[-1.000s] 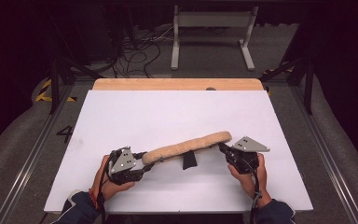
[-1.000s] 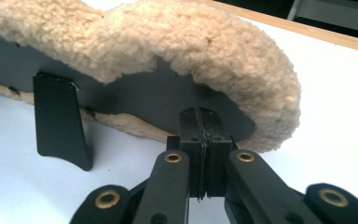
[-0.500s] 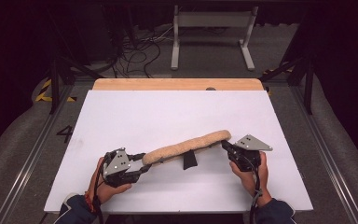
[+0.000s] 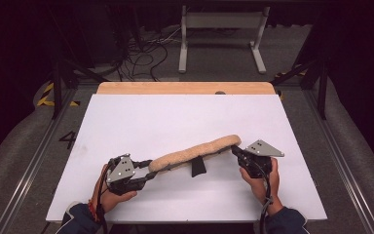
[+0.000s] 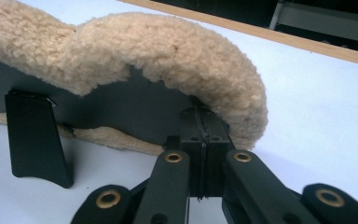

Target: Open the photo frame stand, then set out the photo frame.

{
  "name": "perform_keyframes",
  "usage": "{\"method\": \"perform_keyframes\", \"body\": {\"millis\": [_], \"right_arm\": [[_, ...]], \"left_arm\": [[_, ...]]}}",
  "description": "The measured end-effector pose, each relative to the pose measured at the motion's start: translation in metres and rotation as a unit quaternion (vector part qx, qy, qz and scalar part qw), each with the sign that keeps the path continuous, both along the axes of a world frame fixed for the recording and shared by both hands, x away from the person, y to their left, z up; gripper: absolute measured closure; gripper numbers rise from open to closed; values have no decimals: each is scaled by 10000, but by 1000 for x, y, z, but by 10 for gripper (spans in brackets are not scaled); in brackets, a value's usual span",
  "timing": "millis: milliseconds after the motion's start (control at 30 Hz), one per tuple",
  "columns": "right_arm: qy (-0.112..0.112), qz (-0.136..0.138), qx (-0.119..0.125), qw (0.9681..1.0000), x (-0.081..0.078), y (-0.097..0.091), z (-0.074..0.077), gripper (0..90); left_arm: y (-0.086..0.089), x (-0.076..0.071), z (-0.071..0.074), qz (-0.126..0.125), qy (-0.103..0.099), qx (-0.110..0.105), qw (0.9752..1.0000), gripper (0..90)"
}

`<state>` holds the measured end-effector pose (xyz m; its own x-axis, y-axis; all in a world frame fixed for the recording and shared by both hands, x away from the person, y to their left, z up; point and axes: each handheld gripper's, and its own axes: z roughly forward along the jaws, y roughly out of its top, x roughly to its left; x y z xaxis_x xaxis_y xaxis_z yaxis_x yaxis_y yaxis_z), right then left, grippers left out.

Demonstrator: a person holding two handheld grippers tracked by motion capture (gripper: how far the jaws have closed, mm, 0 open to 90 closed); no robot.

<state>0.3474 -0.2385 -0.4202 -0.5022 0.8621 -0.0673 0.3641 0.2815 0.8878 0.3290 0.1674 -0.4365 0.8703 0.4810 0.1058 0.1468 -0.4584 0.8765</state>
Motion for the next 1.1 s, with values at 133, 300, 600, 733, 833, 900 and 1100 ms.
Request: {"method": "perform_keyframes", "body": {"millis": [133,300,600,733,833,900,1100], "right_arm": [[-4,9,-23,10000,1,0,0,900],[-4,4,-9,10000,0,-1,1,900],[-42,-4,35,10000,0,-4,3,900],[-56,-33,44,10000,0,-5,5,900],[-71,5,75,9999,3,-5,5,900],[-31,-3,117,9999,7,-4,6,900],[-44,-38,154,9999,17,-2,4,900]], "left_arm": [[0,0,0,12,14,-9,10000,591],[-1,-1,0,-34,-18,28,10000,605],[-1,-3,1,-103,-37,69,9999,620],[-1,-4,2,-111,-38,93,9999,622],[-2,-5,2,-196,-53,133,9997,635],[-2,-6,2,-207,-48,133,9997,636],[-5,-11,3,-249,-105,205,9994,637]]}}
